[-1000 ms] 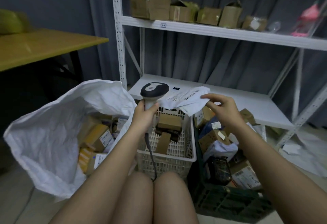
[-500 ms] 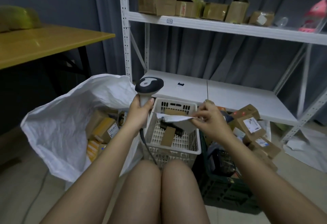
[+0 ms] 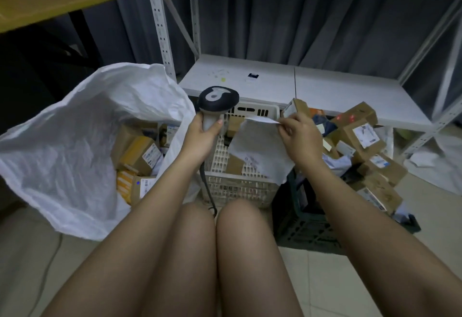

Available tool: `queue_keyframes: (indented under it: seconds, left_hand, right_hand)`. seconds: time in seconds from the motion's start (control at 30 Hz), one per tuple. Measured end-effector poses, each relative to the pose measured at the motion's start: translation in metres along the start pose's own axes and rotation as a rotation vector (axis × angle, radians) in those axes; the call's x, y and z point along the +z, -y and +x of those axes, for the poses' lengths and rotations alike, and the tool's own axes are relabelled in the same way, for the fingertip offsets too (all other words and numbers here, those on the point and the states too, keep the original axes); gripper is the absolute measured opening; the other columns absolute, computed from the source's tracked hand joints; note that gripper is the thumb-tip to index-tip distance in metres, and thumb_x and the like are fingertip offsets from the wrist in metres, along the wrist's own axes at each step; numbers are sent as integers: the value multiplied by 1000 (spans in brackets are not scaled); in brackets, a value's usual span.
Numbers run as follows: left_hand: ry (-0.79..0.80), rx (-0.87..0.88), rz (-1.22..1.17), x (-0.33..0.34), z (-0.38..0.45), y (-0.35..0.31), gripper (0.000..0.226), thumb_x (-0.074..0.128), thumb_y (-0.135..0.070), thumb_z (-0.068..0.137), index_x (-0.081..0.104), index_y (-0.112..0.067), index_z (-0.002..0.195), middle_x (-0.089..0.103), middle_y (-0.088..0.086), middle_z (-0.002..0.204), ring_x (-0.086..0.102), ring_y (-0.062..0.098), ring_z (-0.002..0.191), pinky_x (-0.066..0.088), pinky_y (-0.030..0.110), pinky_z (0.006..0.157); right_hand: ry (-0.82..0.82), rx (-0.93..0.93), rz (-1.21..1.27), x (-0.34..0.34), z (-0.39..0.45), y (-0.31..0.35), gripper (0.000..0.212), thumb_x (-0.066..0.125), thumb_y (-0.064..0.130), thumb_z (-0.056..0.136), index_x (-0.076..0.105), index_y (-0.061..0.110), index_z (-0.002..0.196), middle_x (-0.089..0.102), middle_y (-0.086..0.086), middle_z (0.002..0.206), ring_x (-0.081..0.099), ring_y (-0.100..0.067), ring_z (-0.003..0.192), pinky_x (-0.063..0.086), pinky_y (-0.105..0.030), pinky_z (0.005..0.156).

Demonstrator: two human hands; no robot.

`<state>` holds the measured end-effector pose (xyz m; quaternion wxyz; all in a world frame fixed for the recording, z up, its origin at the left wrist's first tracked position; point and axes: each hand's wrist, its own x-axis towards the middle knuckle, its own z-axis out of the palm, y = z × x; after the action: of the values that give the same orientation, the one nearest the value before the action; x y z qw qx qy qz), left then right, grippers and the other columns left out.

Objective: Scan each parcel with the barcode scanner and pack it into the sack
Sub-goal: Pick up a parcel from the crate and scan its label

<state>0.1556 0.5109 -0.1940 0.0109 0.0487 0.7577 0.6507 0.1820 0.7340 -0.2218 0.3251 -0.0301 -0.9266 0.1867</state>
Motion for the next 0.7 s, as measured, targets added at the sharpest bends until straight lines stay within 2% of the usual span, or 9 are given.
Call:
queue_keyframes:
  seconds: [0.1, 0.17, 0.27, 0.33, 0.43, 0.5, 0.6, 0.67, 0.7]
  left_hand:
    - [4, -5, 11, 10, 16, 13, 36, 55, -23, 97, 49, -15, 132, 60, 1, 120, 58, 19, 113, 46, 31, 94]
    - [18, -25, 16, 17, 22, 26, 39, 55, -24, 97, 47, -16, 134, 59, 0, 125, 57, 18, 116, 44, 35, 102]
    - [72, -85, 37, 29, 26, 52, 42, 55, -22, 97, 44, -17, 138, 56, -5, 124, 54, 14, 117, 41, 31, 103]
    - [110, -126, 66, 37, 30, 72, 40, 55, -20, 97, 46, -15, 136, 58, -1, 122, 56, 17, 115, 44, 34, 103]
    - [153, -199, 117, 45, 42, 94, 38, 56, -24, 97, 50, -14, 133, 62, 4, 123, 59, 21, 112, 46, 42, 102]
    - [164, -241, 123, 49, 52, 103, 38, 56, -26, 96, 51, -15, 131, 63, 6, 121, 60, 22, 110, 46, 46, 101]
    - [175, -292, 107, 54, 60, 112, 32, 56, -26, 96, 53, -15, 126, 65, 8, 114, 63, 23, 102, 50, 43, 94]
    - [183, -294, 113, 56, 63, 115, 31, 55, -25, 97, 54, -14, 125, 65, 7, 112, 63, 21, 97, 52, 35, 86]
    - [182, -295, 113, 57, 64, 116, 31, 54, -25, 97, 54, -14, 126, 64, 7, 112, 63, 19, 95, 51, 33, 85]
  right_hand:
    - [-18, -74, -2, 17, -3, -8, 14, 65, 12, 85, 75, 6, 93, 63, -11, 86, 60, -31, 81, 35, -27, 59]
    - [186, -56, 30, 39, -21, -19, 15, 65, 12, 87, 73, 6, 98, 64, -10, 99, 60, -30, 93, 38, -28, 66]
    - [592, 57, 98, 84, -62, -39, 17, 61, 8, 90, 69, 3, 103, 58, -16, 126, 48, -32, 122, 37, -32, 92]
    - [763, 103, 91, 114, -84, -50, 15, 57, 8, 91, 65, 3, 103, 55, -21, 127, 41, -39, 127, 30, -37, 100]
    - [916, 199, 75, 146, -108, -62, 10, 57, 16, 89, 54, 10, 96, 58, -15, 110, 49, -37, 111, 33, -38, 82]
    - [994, 262, 53, 159, -120, -67, 24, 60, 32, 86, 44, 16, 94, 56, -9, 103, 51, -31, 102, 31, -36, 78]
    - [976, 275, 24, 170, -135, -77, 67, 48, 71, 71, 43, 19, 112, 47, -7, 125, 34, -26, 127, 26, -47, 106]
    - [877, 357, 117, 172, -135, -82, 81, 45, 72, 78, 37, 16, 136, 43, -7, 138, 32, -27, 134, 25, -48, 112]
    - [833, 404, 168, 174, -132, -83, 76, 48, 62, 87, 30, 15, 145, 46, -8, 137, 40, -29, 128, 34, -46, 106]
